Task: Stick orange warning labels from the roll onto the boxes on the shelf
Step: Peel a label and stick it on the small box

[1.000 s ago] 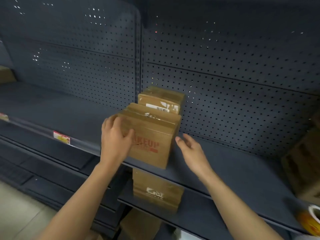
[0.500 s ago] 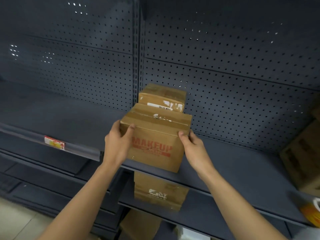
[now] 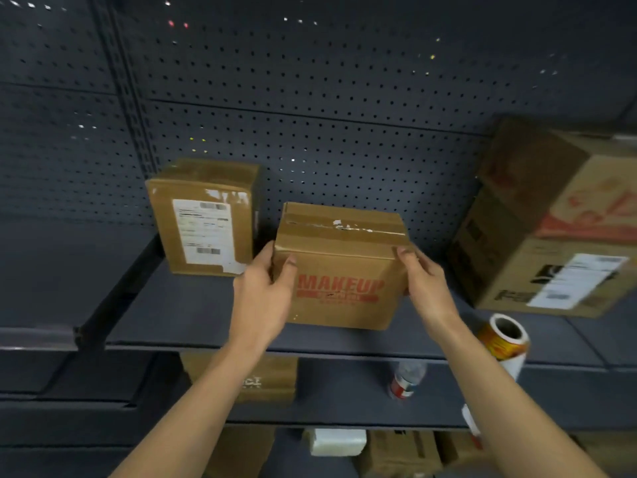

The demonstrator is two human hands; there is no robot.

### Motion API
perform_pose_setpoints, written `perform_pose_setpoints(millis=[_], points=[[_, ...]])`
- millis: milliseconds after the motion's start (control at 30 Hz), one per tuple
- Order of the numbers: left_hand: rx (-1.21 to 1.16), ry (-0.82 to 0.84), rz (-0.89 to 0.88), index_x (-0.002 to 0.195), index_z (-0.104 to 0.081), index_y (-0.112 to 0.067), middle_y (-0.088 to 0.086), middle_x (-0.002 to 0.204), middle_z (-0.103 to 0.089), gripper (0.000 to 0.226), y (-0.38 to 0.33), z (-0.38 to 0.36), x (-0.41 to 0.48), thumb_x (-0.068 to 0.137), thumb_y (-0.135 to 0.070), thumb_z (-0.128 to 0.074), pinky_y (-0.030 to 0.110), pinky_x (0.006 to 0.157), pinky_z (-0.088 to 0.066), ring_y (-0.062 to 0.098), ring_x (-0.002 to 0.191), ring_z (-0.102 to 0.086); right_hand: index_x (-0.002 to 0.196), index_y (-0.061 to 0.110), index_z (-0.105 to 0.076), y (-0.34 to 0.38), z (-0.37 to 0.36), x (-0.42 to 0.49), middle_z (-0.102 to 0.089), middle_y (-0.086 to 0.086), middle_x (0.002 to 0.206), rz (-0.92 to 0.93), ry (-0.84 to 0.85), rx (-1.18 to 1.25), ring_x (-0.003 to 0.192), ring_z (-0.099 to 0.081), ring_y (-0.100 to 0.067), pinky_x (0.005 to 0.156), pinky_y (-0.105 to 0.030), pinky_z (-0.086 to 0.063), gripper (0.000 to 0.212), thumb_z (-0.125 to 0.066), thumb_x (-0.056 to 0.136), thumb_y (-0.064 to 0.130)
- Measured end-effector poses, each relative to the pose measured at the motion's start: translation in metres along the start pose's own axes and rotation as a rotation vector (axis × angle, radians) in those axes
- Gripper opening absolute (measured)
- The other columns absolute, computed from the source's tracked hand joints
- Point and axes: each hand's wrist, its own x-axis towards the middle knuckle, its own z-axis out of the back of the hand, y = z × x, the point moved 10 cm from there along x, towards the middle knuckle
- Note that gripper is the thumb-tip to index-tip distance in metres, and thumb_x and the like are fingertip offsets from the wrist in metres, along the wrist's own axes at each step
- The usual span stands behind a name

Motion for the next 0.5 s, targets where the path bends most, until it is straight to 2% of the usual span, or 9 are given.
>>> perform_pose_setpoints(millis=[100, 167, 233, 300, 367, 500], points=[[-0.004, 0.059, 0.001, 0.113, -0.064, -0.038, -0.016, 0.097, -0.074, 0.021, -0.004, -0.040, -0.002, 0.099, -0.029, -0.051, 0.032, 0.085, -0.058, 0.001, 0.089, -0.067, 0.090, 0.047, -0.062, -0.012, 0.036, 0.005, -0.066, 0.023, 0.092, -0.009, -0.036, 0.000, 0.086, -0.061, 0.006, 0.082, -0.022, -0.049, 0.025, -0.044, 0.104, 0.036], [0.002, 0.089, 0.004, 0.110, -0.064, -0.039, -0.015, 0.094, -0.074, 0.021, -0.007, -0.061, -0.005, 0.098, -0.028, -0.051, 0.039, 0.085, -0.058, 0.006, 0.087, -0.069, 0.097, 0.046, -0.063, -0.019, 0.056, 0.008, -0.067, 0.022, 0.095, -0.004, -0.057, 0.010, 0.085, -0.063, 0.008, 0.079, -0.019, -0.050, 0.024, -0.044, 0.105, 0.035], [0.021, 0.096, 0.004, 0.110, -0.063, -0.039, -0.013, 0.090, -0.074, 0.021, -0.009, -0.075, -0.008, 0.098, -0.026, -0.051, 0.035, 0.082, -0.058, 0.007, 0.083, -0.069, 0.105, 0.042, -0.063, -0.023, 0.068, 0.011, -0.068, 0.021, 0.098, 0.018, -0.057, 0.000, 0.081, -0.063, 0.015, 0.070, -0.007, -0.048, 0.023, -0.042, 0.106, 0.033], [0.040, 0.095, 0.004, 0.110, -0.062, -0.038, -0.011, 0.088, -0.074, 0.021, -0.010, -0.084, -0.009, 0.098, -0.025, -0.051, 0.024, 0.072, -0.054, 0.006, 0.079, -0.067, 0.110, 0.040, -0.062, -0.022, 0.073, 0.012, -0.066, 0.020, 0.100, 0.042, -0.041, -0.009, 0.081, -0.061, 0.020, 0.066, -0.001, -0.044, 0.022, -0.041, 0.106, 0.032], [0.042, 0.092, 0.003, 0.112, -0.061, -0.037, -0.009, 0.088, -0.073, 0.022, -0.010, -0.088, -0.011, 0.099, -0.023, -0.051, 0.013, 0.061, -0.048, 0.002, 0.075, -0.065, 0.112, 0.043, -0.061, -0.023, 0.073, 0.015, -0.066, 0.022, 0.106, 0.063, -0.008, -0.015, 0.089, -0.061, 0.019, 0.072, -0.001, -0.045, 0.022, -0.042, 0.106, 0.035], [0.055, 0.097, -0.005, 0.128, -0.056, -0.032, -0.013, 0.096, -0.072, 0.032, -0.009, -0.093, -0.012, 0.099, -0.020, -0.053, 0.000, 0.060, -0.042, -0.012, 0.084, -0.061, 0.114, 0.039, -0.063, -0.027, 0.072, 0.018, -0.068, 0.019, 0.108, 0.092, 0.024, 0.002, 0.095, -0.063, 0.014, 0.076, -0.003, -0.045, 0.022, -0.042, 0.105, 0.035]])
